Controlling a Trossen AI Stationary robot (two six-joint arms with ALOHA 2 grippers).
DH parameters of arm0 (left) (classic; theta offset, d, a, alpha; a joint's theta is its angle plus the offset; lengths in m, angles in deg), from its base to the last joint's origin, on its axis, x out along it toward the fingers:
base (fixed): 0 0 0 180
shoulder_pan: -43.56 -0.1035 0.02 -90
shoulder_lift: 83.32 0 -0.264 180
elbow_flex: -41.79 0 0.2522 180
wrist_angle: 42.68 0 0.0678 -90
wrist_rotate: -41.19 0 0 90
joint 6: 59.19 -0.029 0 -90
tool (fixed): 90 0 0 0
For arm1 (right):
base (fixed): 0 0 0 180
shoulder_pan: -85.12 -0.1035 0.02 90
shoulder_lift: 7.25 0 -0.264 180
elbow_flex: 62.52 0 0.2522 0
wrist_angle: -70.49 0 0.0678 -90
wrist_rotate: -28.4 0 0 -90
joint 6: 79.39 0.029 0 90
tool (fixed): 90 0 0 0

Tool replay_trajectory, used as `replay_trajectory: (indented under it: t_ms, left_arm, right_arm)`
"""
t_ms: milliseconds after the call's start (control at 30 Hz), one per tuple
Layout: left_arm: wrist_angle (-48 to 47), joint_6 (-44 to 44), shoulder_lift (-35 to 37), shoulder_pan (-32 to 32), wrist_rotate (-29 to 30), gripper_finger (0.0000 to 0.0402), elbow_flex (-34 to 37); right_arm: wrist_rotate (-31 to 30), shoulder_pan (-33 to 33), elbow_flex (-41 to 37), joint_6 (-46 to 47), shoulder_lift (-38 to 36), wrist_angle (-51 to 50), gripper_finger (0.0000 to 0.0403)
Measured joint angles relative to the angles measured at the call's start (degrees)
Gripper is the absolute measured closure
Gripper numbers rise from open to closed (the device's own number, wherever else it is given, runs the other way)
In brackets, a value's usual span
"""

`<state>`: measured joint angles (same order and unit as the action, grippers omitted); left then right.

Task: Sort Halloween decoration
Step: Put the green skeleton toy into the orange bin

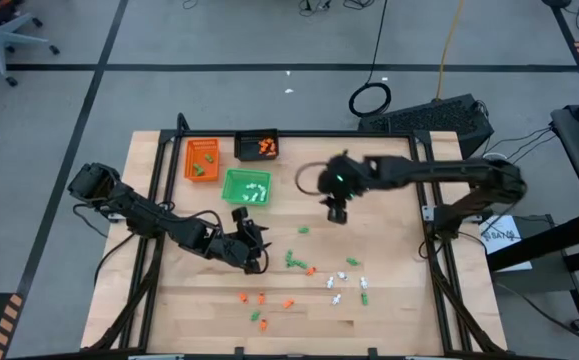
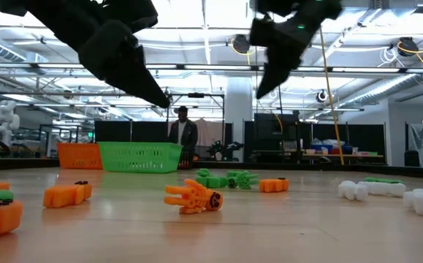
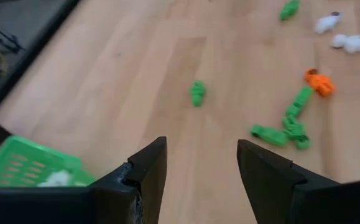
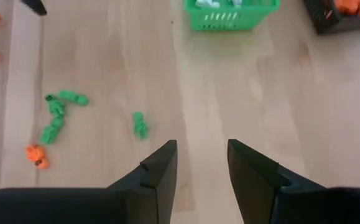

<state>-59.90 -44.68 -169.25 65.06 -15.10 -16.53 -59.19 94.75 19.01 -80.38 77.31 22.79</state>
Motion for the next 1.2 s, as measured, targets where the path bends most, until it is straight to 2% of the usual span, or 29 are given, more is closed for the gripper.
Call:
replay_trajectory:
  t_ms: [100, 233, 367, 500, 633, 733, 933, 1200]
  left_arm:
    - [0.0, 1.7, 0.0, 0.0, -2.0, 0.0209, 0.0]
    - [0.0, 1.8, 0.0, 0.4, -4.2, 0.0209, 0.0]
    - [0.6, 2.7, 0.0, 0.7, -5.1, 0.0209, 0.0]
    - [5.3, 3.2, -0.9, 0.7, -5.2, 0.0209, 0.0]
    - [11.0, 3.2, -4.6, 1.2, -9.5, 0.0209, 0.0]
    - [15.8, 4.0, -8.6, 1.9, -11.4, 0.0209, 0.0]
    - [23.7, 7.6, -16.0, 3.3, -11.0, 0.0227, -2.3]
    - [23.3, 9.6, -19.9, 3.4, -5.5, 0.0266, -4.3]
  right_arm:
    - [-3.3, -3.7, -9.5, 4.7, -5.4, 7.2, 0.0277]
    - [-11.3, -9.6, -21.5, 10.8, -10.4, 19.2, 0.0277]
    - [-15.8, -15.9, -31.9, 13.7, -11.0, 35.6, 0.0277]
    - [-22.4, -21.4, -38.2, 15.7, -9.1, 48.4, 0.0277]
    - [-28.1, -24.9, -39.2, 16.8, -6.5, 51.1, 0.0277]
    - [-29.2, -26.1, -39.3, 16.8, -4.1, 53.0, 0.0277]
    - [-29.6, -27.6, -39.2, 16.8, 0.6, 57.1, 0.0277]
    - [-29.8, -27.8, -39.2, 16.5, 2.5, 60.3, 0.0277]
